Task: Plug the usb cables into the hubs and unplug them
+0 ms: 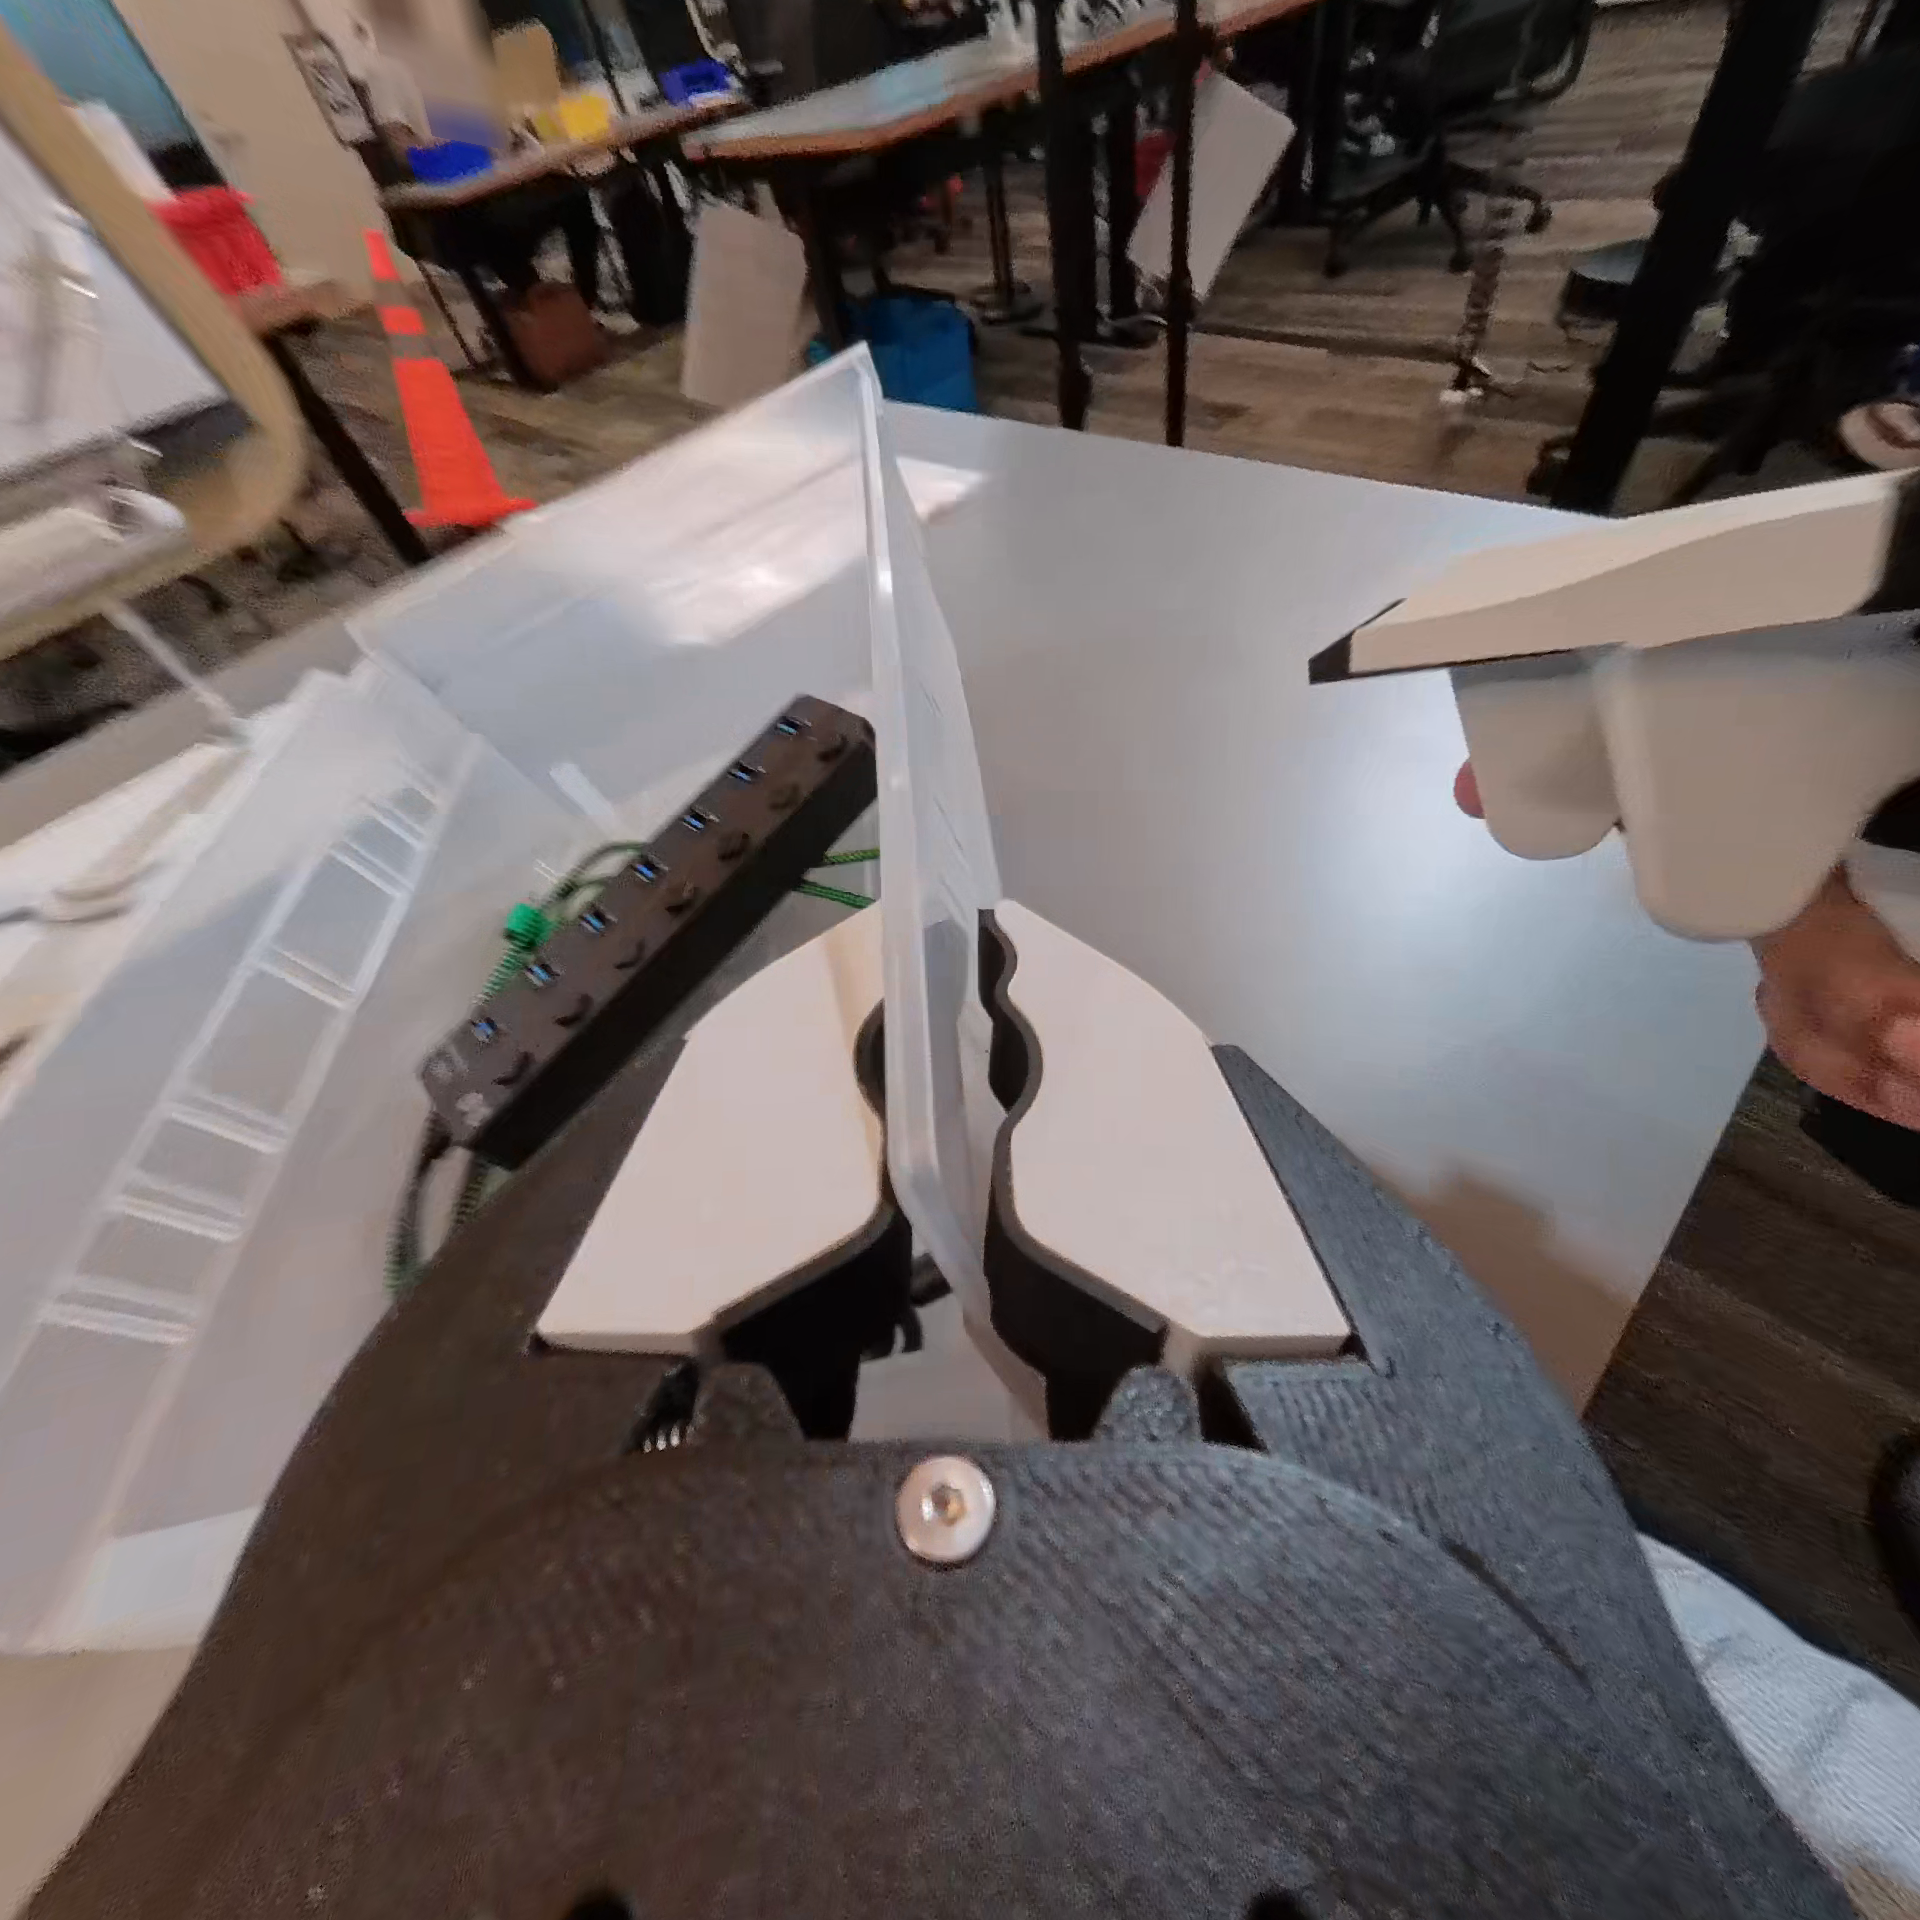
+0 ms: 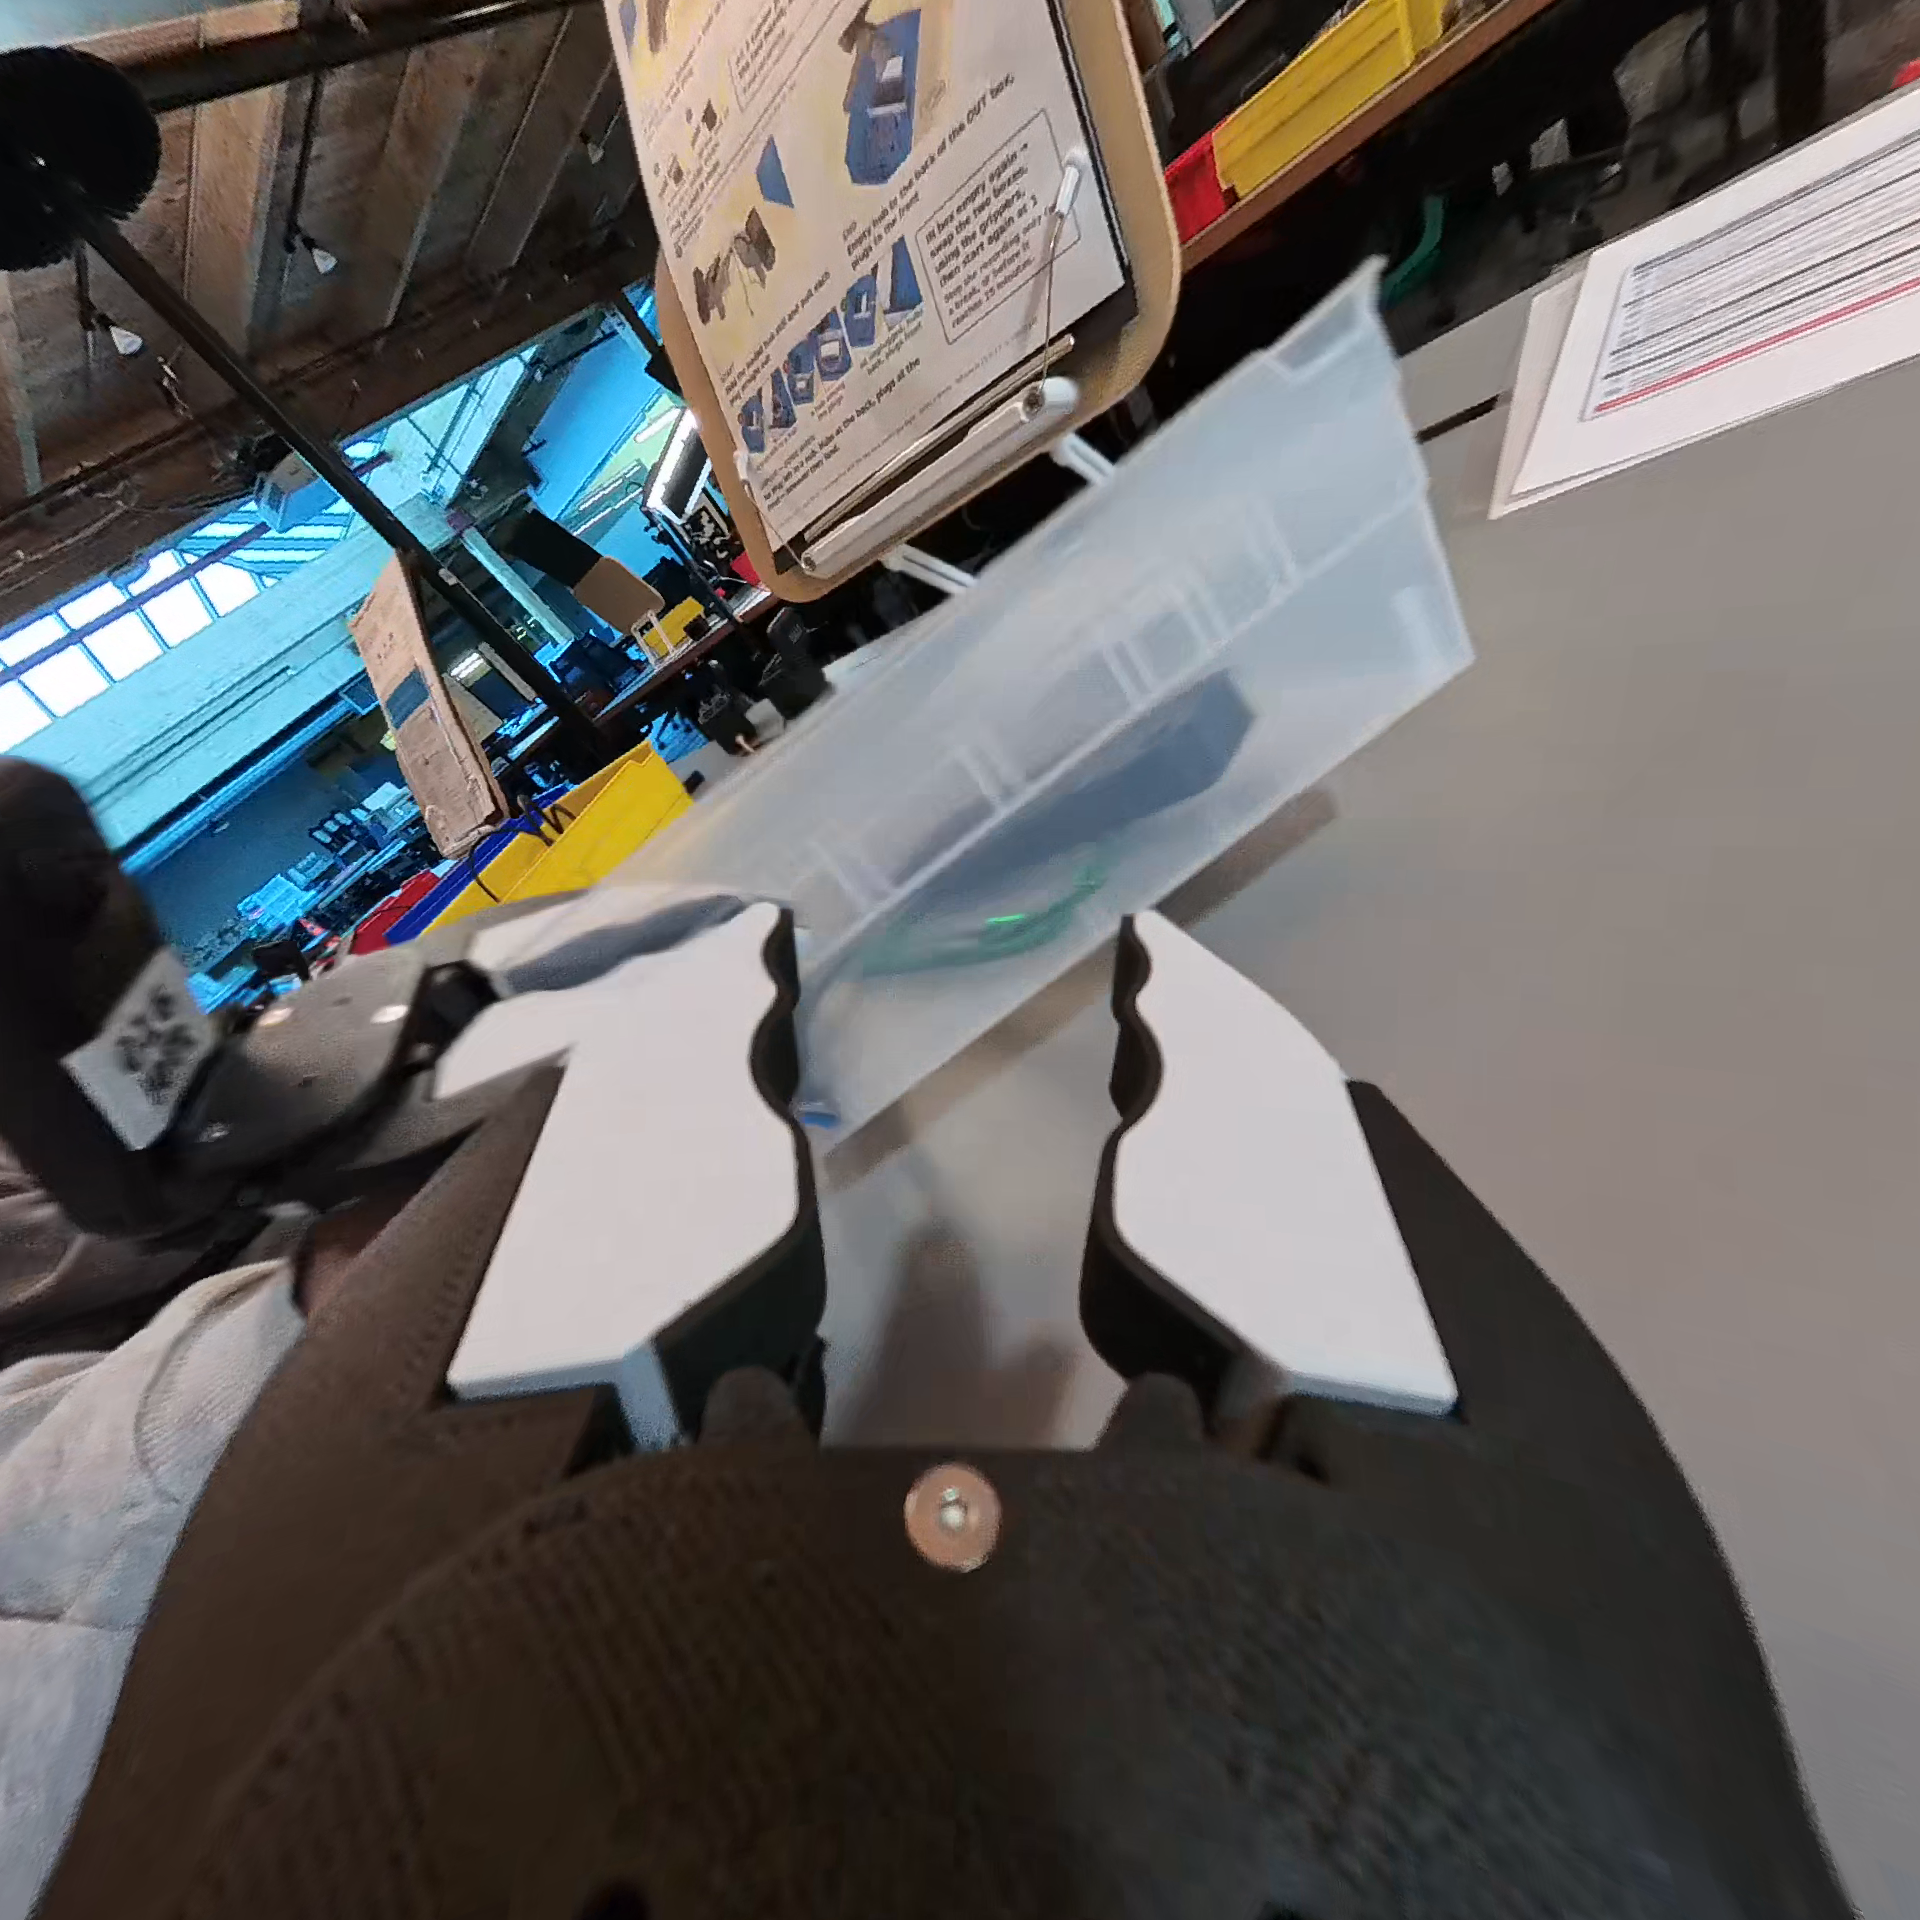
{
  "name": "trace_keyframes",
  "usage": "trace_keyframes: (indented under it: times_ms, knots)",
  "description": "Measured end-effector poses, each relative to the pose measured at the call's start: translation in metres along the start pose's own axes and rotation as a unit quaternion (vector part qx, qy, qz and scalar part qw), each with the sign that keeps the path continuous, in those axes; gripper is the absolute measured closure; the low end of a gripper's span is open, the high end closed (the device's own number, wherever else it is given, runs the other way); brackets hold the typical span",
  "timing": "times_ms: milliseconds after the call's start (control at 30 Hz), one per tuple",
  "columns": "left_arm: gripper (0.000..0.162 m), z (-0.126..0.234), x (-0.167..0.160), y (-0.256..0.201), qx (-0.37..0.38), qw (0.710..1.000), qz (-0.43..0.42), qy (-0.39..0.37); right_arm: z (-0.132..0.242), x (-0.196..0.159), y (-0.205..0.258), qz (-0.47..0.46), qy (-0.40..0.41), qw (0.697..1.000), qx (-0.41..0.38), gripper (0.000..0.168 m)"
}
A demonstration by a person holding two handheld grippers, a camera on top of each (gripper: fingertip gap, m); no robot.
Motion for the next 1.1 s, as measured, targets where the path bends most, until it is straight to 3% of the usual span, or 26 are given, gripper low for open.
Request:
trace_keyframes:
  times_ms: [233, 367, 467, 567, 767, 867, 1000, 1100]
  knots:
    - [0.124, -0.061, -0.006, -0.028, -0.119, 0.984, 0.129, -0.011, 0.017, -0.017, -0.005, -0.035, 0.049, 0.998, -0.006, 0.118]
    - [0.105, -0.07, 0.012, -0.039, -0.206, 0.963, 0.174, -0.015, 0.031, -0.012, -0.013, -0.046, 0.004, 0.998, -0.029, 0.113]
    - [0.088, -0.046, 0.02, -0.044, -0.278, 0.944, 0.173, -0.041, 0.044, -0.006, -0.017, -0.048, -0.02, 0.998, -0.025, 0.122]
    - [0.09, -0.002, 0.018, -0.034, -0.31, 0.936, 0.137, -0.099, 0.044, -0.013, -0.007, -0.041, -0.002, 0.999, 0.007, 0.122]
    - [0.099, 0.072, -0.036, 0.034, -0.183, 0.972, 0.098, -0.112, 0.016, -0.034, 0.026, 0.127, 0.014, 0.99, -0.061, 0.096]
    - [0.105, 0.099, -0.07, 0.058, -0.134, 0.975, 0.132, -0.116, 0.001, -0.044, 0.037, 0.15, 0.042, 0.985, -0.069, 0.095]
    - [0.111, 0.118, -0.073, 0.074, -0.175, 0.934, 0.261, -0.17, -0.012, -0.049, 0.038, 0.135, 0.062, 0.984, -0.103, 0.113]
    - [0.112, 0.121, -0.078, 0.073, -0.187, 0.924, 0.282, -0.18, -0.017, -0.045, 0.029, 0.146, 0.074, 0.978, -0.126, 0.135]
Point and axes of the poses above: each gripper's, where its closed fingertips meet, z back along the fingers, x out of its top, y = z × x across the jaws, the point moved 8 cm from there along z, back along the fingers, and after that the axes turned 11 degrees about -x, right-handed, at the moved point
